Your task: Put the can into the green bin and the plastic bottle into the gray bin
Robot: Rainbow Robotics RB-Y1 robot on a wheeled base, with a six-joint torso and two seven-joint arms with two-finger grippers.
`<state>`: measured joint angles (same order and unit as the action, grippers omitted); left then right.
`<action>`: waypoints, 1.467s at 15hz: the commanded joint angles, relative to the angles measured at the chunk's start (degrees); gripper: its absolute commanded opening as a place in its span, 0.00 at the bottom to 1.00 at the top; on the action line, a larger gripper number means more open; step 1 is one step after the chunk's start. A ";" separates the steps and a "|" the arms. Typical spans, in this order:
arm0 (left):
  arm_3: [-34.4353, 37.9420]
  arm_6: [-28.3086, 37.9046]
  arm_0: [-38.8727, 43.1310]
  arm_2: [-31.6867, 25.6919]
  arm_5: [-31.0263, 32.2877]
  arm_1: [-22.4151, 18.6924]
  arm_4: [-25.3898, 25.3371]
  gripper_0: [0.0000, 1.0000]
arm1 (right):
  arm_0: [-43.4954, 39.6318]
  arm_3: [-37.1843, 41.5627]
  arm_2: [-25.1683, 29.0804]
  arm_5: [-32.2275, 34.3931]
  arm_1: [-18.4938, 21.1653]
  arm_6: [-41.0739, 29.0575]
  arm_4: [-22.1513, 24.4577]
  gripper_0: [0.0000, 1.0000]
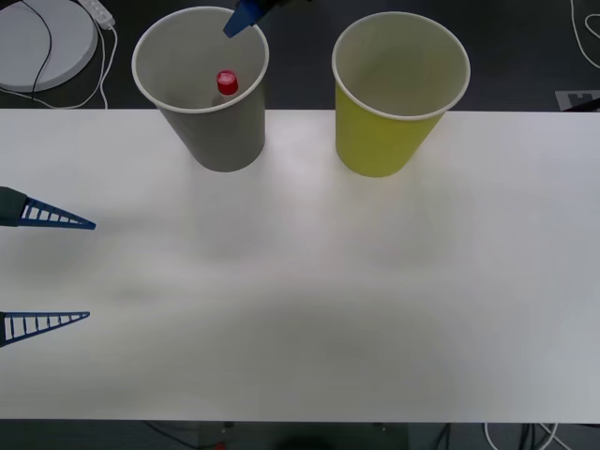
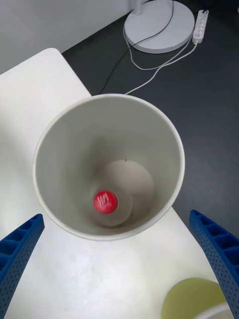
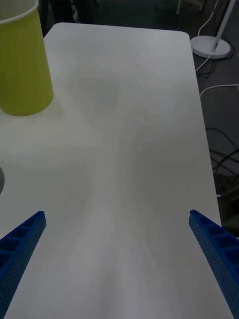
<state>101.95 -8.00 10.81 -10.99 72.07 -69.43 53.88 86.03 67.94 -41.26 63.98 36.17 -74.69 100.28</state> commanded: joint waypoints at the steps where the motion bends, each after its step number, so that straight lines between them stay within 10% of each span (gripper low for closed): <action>1: 0.00 0.00 0.00 0.00 0.00 0.00 0.00 1.00 | -4.03 6.16 1.88 0.01 3.12 2.10 -0.35 1.00; 19: 0.00 0.00 0.00 0.00 0.00 0.00 0.00 1.00 | -49.90 48.69 27.98 -4.30 23.95 14.05 -6.32 1.00; 22: 0.00 0.00 0.00 0.00 0.00 0.00 0.00 1.00 | -57.90 49.40 32.55 -5.70 25.97 23.10 -13.97 1.00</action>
<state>101.95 -8.00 10.81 -10.99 72.07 -69.43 53.88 29.57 117.49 -9.32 58.78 61.56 -53.64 88.42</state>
